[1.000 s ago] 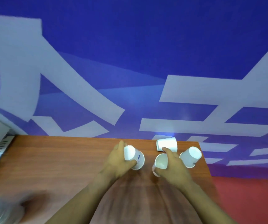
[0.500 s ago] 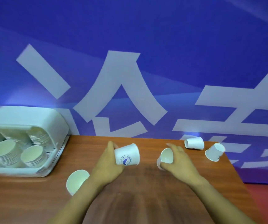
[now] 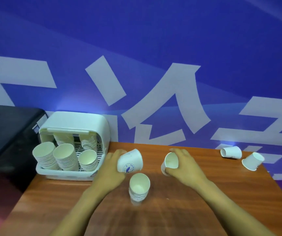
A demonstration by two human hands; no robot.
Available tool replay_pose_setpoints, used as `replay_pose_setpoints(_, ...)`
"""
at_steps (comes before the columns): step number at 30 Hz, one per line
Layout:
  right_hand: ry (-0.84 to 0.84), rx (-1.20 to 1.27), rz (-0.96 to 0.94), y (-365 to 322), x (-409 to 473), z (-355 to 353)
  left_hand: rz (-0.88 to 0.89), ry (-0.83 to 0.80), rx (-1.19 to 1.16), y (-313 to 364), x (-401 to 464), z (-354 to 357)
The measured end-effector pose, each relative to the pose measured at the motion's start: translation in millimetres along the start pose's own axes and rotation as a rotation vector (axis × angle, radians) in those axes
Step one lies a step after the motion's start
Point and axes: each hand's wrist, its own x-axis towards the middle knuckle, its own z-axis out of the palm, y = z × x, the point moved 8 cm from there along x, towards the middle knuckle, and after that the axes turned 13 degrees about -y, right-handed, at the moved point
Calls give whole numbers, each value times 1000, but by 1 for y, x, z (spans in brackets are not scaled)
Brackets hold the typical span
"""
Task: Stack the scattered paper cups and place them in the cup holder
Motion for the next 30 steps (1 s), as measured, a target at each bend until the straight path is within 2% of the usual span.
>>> replay_pose_setpoints(9,-44,54,-149,-54,39,25,-93,155,-31,-44,-14,-37)
replay_pose_setpoints(14,-60,47,-122,-71,51,39,-135,225,-67,-74,-8,-63)
replay_pose_setpoints(16,-55,29,-96,-76,54,42,-154,263,6,-86,-3,-79)
replay_pose_setpoints(21,7,27,-25,-97,64,51,-146,190,22,-118,17,-110)
replay_pose_setpoints(30,-30,30,30,-142,91,96,0,23,-52,-148,34,-134)
